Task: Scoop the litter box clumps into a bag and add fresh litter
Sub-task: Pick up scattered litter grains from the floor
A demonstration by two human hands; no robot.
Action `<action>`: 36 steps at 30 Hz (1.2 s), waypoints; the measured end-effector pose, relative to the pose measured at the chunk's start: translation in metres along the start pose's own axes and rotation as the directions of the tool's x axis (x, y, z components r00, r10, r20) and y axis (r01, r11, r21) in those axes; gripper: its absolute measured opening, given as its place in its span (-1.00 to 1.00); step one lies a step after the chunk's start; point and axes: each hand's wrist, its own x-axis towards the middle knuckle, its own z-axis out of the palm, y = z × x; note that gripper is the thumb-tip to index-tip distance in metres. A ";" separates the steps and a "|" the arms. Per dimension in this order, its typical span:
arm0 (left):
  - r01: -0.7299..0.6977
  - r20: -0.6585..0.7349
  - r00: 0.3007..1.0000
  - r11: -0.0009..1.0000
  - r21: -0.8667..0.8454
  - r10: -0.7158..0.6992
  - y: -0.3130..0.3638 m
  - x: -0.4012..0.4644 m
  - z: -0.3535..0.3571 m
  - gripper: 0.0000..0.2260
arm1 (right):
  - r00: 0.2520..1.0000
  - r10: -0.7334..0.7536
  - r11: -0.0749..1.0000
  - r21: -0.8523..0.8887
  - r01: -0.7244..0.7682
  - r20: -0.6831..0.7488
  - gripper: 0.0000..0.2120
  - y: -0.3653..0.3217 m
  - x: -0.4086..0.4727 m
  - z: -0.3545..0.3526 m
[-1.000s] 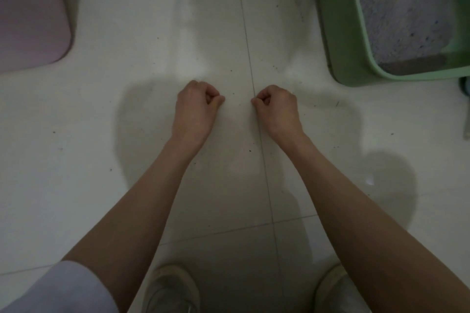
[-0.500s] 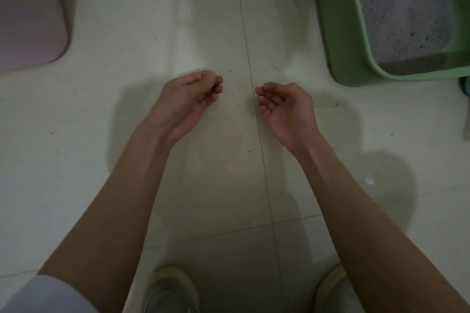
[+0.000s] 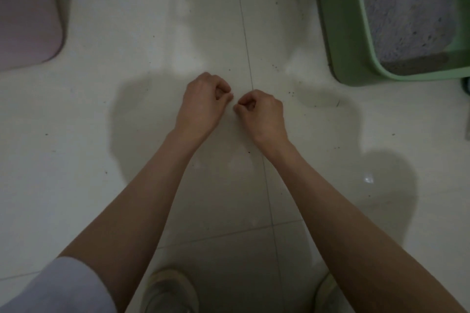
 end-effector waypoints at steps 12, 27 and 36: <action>0.085 0.067 0.995 0.978 -0.190 -0.073 0.010 0.009 -0.002 -0.92 | 0.976 0.181 0.726 0.653 -0.215 0.120 -0.86 0.002 0.001 -0.024; 0.448 0.331 0.822 0.166 -0.878 -0.463 0.017 0.034 -0.027 -0.71 | 0.974 0.212 0.701 0.682 -0.209 0.080 -0.76 0.023 0.044 -0.063; 0.224 -0.028 0.973 0.966 -0.130 -0.229 0.016 0.042 -0.006 -0.81 | 0.979 0.122 0.987 0.124 -0.103 -0.161 -0.81 0.018 0.065 -0.047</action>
